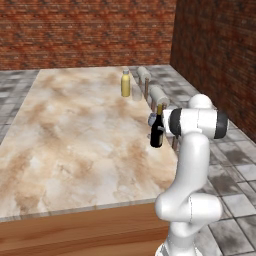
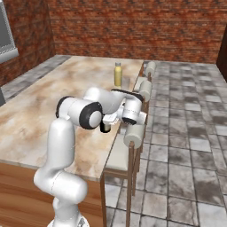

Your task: There is a wine glass and glass cup on the dining counter. Place the wine bottle next to the wine glass and the juice bottle next to the glass cup.

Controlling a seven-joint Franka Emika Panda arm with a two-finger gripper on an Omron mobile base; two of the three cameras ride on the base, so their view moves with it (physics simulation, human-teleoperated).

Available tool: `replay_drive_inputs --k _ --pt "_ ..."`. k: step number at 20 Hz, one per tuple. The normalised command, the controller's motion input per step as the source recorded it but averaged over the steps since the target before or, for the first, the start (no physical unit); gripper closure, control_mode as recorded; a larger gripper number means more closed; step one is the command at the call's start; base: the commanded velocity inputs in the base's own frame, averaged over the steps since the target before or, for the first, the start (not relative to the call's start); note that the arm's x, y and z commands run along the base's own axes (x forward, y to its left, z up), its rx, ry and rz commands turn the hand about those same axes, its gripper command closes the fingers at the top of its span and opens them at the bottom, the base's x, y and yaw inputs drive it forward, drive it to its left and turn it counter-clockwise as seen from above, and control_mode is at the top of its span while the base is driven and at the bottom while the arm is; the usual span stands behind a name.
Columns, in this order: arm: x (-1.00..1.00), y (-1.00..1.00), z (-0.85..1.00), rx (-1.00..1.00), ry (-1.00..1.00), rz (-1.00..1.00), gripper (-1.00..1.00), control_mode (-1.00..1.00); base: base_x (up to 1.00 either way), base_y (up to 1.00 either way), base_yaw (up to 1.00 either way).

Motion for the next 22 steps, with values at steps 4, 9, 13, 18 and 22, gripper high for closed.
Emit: replay_drive_inputs --k 4,9,13,18,22 --pt "-0.01 -0.16 0.01 0.0 0.0 0.0 -1.0 -1.0 0.0 0.0 0.0" --pt "-0.11 -0.22 0.05 0.0 0.0 0.0 -1.0 -1.0 0.0 0.0 0.0" --pt "-0.21 -0.26 0.07 0.0 0.0 0.0 -1.0 -1.0 0.0 0.0 0.0" --pt "-0.32 -0.17 0.08 0.0 0.0 0.0 -1.0 -1.0 0.0 0.0 0.0" --pt "-0.4 -0.02 0.15 0.0 0.0 0.0 -1.0 -1.0 0.0 0.0 0.0"
